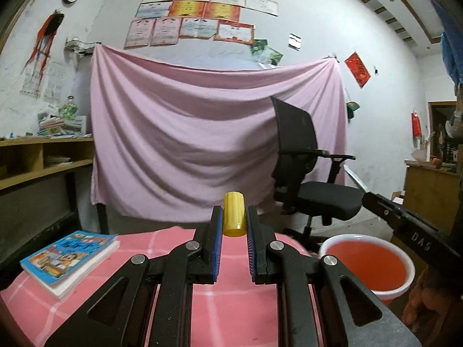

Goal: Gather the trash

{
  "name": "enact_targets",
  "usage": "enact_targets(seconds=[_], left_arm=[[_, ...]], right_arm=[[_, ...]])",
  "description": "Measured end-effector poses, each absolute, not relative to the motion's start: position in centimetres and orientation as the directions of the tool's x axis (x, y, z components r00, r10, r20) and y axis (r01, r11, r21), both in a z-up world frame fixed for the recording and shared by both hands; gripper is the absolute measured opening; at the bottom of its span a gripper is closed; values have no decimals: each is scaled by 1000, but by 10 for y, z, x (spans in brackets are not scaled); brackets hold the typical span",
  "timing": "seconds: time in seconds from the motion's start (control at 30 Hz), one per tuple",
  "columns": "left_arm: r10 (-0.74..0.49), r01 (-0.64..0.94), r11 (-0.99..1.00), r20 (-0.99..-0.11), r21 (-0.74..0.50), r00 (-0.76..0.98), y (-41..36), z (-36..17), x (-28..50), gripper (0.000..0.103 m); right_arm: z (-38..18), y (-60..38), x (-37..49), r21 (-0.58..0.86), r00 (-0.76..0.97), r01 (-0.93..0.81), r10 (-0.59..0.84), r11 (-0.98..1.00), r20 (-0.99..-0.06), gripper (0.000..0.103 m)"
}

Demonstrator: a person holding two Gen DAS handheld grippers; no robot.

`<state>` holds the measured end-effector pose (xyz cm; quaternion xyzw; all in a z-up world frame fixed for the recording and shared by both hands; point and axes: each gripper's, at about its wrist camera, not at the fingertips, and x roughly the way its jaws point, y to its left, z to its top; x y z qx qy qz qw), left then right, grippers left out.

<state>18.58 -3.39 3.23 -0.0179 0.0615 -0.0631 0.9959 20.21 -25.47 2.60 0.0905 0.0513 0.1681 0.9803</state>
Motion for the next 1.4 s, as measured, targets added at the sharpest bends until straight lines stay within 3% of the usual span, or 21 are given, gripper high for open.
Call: enact_targets(seconds=[0.37,0.67,1.13,1.27,1.4], left_arm=[[-294,290,956,-193,-48,936,-118,43,229,12],[-415,408,907,-359,-99,836,-196,24,277,12],[-473,470,866,-585,-171,659,-235,-8,309,13],[-471,455,869,-612,-195,636,-231,-11,311,24],[-465,435,877,-597,-206,654,-222,-7,307,25]], right_arm=[[9,-326,211,276,970,-179,216,944,-111,21],[-14,-380,225,405,969,-41,136,913,-208,22],[-44,-413,240,467,913,100,106,878,-394,23],[-44,-412,238,467,908,103,108,878,-404,23],[-42,-411,240,458,907,99,109,883,-407,23]])
